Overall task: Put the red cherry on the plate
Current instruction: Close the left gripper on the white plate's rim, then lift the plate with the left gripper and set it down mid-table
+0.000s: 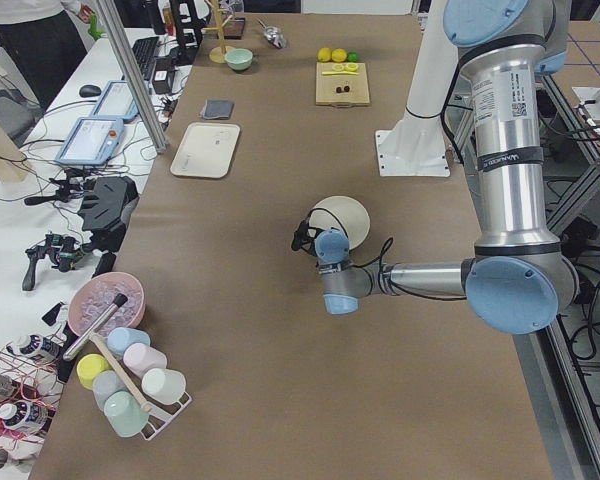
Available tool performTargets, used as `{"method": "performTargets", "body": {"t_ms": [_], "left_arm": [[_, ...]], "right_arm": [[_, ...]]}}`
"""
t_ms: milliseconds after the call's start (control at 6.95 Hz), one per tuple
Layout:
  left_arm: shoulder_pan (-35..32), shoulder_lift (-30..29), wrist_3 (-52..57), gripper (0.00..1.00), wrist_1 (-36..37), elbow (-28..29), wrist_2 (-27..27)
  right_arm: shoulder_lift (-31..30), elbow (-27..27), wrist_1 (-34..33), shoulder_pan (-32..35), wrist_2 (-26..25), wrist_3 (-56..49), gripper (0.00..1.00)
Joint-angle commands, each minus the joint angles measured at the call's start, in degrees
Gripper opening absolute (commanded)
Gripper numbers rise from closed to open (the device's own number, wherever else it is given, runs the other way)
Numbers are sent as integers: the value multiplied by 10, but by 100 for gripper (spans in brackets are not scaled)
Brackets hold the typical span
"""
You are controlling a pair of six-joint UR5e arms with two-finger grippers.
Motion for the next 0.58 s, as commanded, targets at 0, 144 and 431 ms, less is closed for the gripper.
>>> {"method": "performTargets", "body": {"t_ms": [0,144,431], "left_arm": [[-67,-50,-13,0,147,-79,-83],[-95,-97,-10,0,244,-112,-96],[-97,-210,-9,0,408,-145,-80]], "right_arm": [[0,0,0,0,0,0,99],[0,1,0,0,-1,0,99],[0,-1,1,1,-3,1,99]]}}
